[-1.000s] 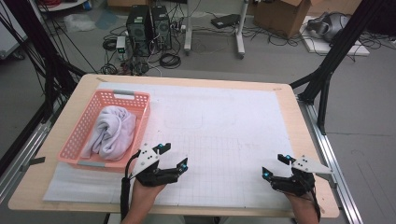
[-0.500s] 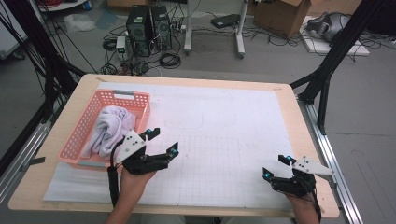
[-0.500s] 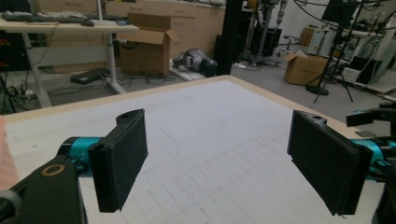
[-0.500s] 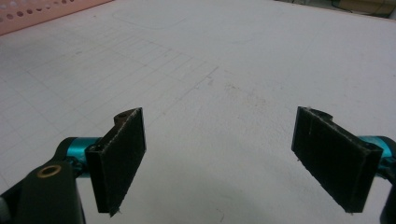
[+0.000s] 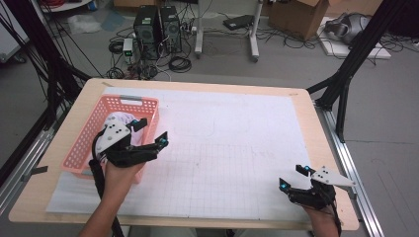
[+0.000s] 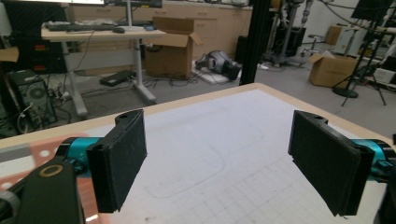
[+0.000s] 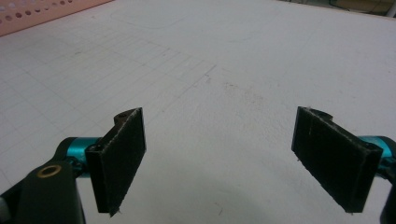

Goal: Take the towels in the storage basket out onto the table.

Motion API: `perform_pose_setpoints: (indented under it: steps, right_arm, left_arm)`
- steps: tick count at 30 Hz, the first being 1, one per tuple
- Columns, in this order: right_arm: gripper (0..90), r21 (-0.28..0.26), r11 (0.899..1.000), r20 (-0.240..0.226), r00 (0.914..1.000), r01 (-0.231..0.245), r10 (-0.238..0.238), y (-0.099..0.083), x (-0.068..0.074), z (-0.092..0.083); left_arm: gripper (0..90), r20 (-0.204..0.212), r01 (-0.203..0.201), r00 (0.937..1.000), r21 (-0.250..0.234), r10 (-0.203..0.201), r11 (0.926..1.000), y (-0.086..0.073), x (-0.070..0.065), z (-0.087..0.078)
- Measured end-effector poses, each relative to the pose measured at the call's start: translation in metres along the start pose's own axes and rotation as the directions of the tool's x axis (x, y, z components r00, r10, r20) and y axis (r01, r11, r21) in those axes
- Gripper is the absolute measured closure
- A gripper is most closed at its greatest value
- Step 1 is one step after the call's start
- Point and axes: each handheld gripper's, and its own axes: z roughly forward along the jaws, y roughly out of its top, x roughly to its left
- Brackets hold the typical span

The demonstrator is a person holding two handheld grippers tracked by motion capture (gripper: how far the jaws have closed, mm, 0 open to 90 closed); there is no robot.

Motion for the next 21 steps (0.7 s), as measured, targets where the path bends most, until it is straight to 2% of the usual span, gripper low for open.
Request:
perform_pose_setpoints:
  steps: [6,10,12,16,21]
  right_arm:
    - [16.6,0.002,1.000,0.000,1.0000,-0.001,0.001,-0.001,-0.001,0.000]
    - [16.5,0.006,1.000,-0.001,1.0000,-0.003,0.003,-0.001,0.000,0.001]
    - [16.5,0.007,1.000,0.000,1.0000,-0.002,0.002,-0.001,0.000,0.001]
    - [16.6,0.014,1.000,-0.003,1.0000,-0.005,0.005,-0.001,0.000,0.001]
    - [16.5,0.013,1.000,0.000,1.0000,0.001,-0.001,-0.001,-0.001,0.001]
  left_arm:
    - [19.1,-0.042,0.028,0.9988,0.037,-0.026,0.9989,0.002,0.029,-0.007]
    - [18.3,-0.106,0.055,0.9931,0.047,-0.050,0.9974,0.003,0.053,-0.011]
    - [17.7,-0.138,0.061,0.9891,0.072,-0.051,0.9955,0.002,0.065,-0.012]
    - [17.9,-0.183,0.076,0.9818,0.141,-0.050,0.9871,-0.002,0.086,-0.008]
    - [18.0,-0.269,0.099,0.9627,0.239,-0.032,0.9660,-0.012,0.106,-0.004]
